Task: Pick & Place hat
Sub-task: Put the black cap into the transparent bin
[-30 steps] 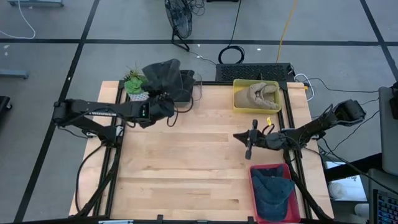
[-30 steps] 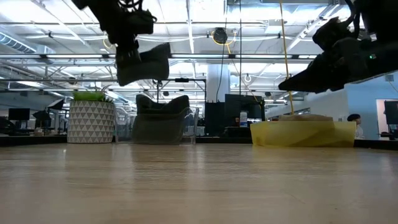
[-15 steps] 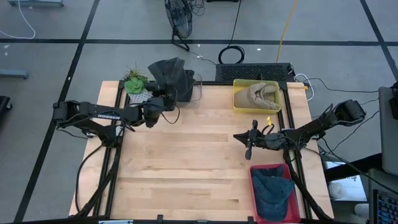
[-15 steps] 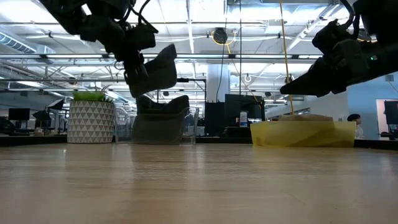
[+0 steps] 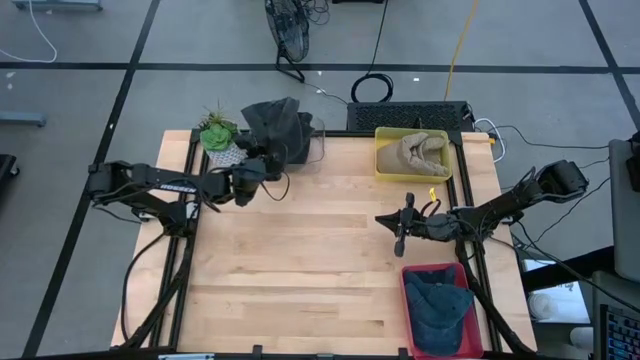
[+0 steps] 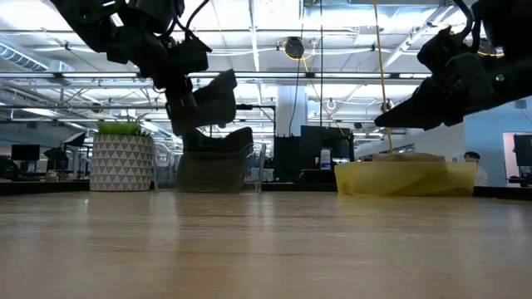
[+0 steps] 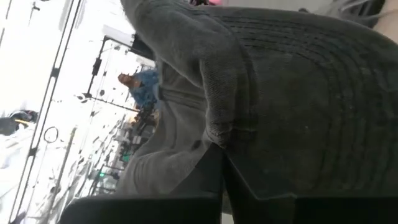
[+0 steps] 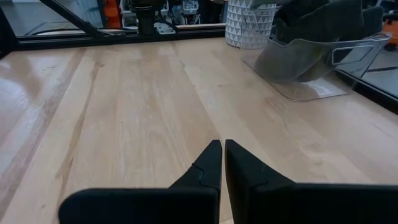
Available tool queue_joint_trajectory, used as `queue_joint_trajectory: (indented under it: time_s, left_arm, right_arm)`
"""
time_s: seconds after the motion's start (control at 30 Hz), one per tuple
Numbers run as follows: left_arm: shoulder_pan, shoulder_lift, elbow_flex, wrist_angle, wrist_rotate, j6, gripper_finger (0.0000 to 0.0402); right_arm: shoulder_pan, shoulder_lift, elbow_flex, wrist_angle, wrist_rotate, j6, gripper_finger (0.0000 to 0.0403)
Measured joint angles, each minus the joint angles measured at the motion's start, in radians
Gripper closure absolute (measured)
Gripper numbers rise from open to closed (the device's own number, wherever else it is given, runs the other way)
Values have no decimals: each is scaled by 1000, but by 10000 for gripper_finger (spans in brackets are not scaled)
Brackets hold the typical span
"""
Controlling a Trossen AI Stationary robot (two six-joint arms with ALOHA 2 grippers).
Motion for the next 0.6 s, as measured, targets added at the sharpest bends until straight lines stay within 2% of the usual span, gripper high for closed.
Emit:
queue_joint_trajectory:
  time_s: [0.43,0.6]
  left_arm:
    - [22,80,0,61,15,27,394]
    - [39,94,0,76,31,-5,396]
  right_arm:
    - [0,0,0,-6,0,7,403]
    - [0,0,0,-8,0,7,403]
